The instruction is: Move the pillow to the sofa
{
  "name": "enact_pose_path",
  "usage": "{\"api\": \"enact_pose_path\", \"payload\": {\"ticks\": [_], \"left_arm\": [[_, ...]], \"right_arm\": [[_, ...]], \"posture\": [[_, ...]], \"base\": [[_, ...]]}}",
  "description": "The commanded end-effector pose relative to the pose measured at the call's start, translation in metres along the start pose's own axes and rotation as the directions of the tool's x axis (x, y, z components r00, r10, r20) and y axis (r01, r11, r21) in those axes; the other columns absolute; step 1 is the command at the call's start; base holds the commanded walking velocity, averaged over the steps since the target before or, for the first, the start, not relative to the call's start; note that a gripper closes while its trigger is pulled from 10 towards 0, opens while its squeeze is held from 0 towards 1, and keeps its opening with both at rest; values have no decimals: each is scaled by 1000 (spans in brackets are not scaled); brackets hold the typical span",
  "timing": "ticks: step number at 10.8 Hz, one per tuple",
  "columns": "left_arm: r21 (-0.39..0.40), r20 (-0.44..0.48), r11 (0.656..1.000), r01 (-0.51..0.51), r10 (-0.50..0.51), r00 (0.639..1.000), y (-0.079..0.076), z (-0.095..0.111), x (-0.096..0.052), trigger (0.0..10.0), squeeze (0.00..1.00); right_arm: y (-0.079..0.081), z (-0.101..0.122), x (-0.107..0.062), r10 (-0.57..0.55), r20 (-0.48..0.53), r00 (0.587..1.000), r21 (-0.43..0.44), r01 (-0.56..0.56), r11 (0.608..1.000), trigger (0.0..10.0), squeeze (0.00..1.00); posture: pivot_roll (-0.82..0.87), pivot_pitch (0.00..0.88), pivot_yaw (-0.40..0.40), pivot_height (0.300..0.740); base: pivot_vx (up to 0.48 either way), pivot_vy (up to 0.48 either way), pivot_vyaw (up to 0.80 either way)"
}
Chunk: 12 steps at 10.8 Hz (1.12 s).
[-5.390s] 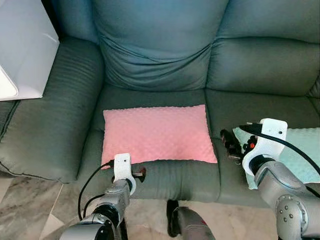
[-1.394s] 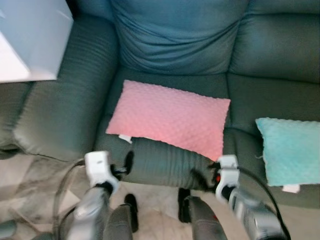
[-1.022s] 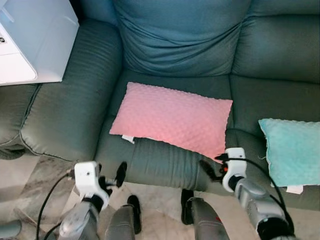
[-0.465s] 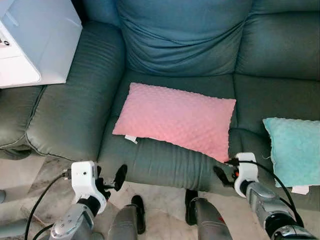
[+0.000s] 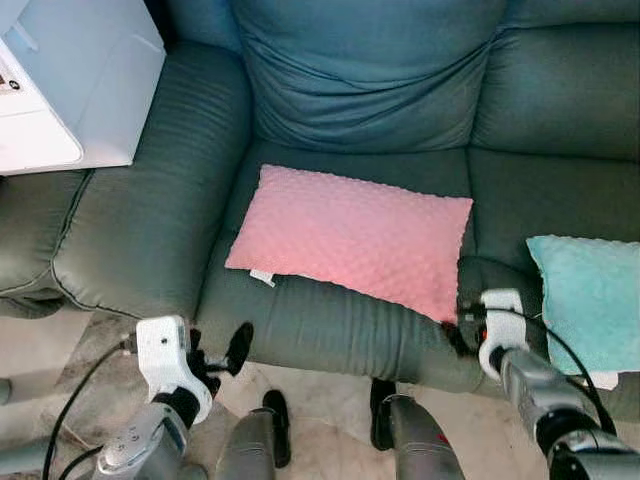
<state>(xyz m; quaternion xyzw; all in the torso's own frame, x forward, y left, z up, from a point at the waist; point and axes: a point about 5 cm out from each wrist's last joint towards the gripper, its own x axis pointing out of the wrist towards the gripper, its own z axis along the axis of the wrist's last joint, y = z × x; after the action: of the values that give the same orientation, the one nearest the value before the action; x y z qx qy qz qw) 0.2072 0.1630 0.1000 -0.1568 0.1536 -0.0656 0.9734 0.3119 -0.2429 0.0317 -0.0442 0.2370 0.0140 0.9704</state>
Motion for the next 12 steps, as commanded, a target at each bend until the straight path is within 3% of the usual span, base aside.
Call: {"api": "enact_pose_path", "payload": {"ticks": [1, 3, 5, 8, 10, 12], "left_arm": [[-2, -10, 1000, -21, 21, 1000, 3, -2, -6, 10000, 0], [-8, -15, 1000, -19, 19, 1000, -1, 1, -9, 10000, 0], [-12, -22, 999, -43, 43, 999, 4, 0, -17, 10000, 0], [-27, -15, 999, -29, 29, 999, -5, 3, -14, 10000, 0], [-18, -8, 998, -55, 55, 998, 4, 7, -23, 10000, 0], [-20, -23, 997, -70, 69, 997, 4, 3, -30, 10000, 0]], "right_arm": [[1, -12, -3, 1, -33, 999, 8, 0, 1000, 10000, 0], [3, -12, -3, 21, -28, 999, -2, -21, 1000, 10000, 0], [9, -17, -5, 71, 8, 997, 42, -72, 997, 10000, 0], [31, -41, -8, 171, -73, 983, 106, -163, 981, 10000, 0], [24, -54, -12, 85, -156, 984, 55, -77, 995, 10000, 0], [11, -52, -13, 21, -160, 987, 19, -18, 1000, 10000, 0]], "posture": [[80, 436, 110, 740], [86, 456, 104, 740], [68, 481, 90, 740], [92, 474, 94, 740], [107, 503, 96, 740], [104, 530, 93, 740]], "base": [[0, 0, 0], [0, 0, 0], [0, 0, 0], [0, 0, 0], [0, 0, 0], [0, 0, 0]]}}
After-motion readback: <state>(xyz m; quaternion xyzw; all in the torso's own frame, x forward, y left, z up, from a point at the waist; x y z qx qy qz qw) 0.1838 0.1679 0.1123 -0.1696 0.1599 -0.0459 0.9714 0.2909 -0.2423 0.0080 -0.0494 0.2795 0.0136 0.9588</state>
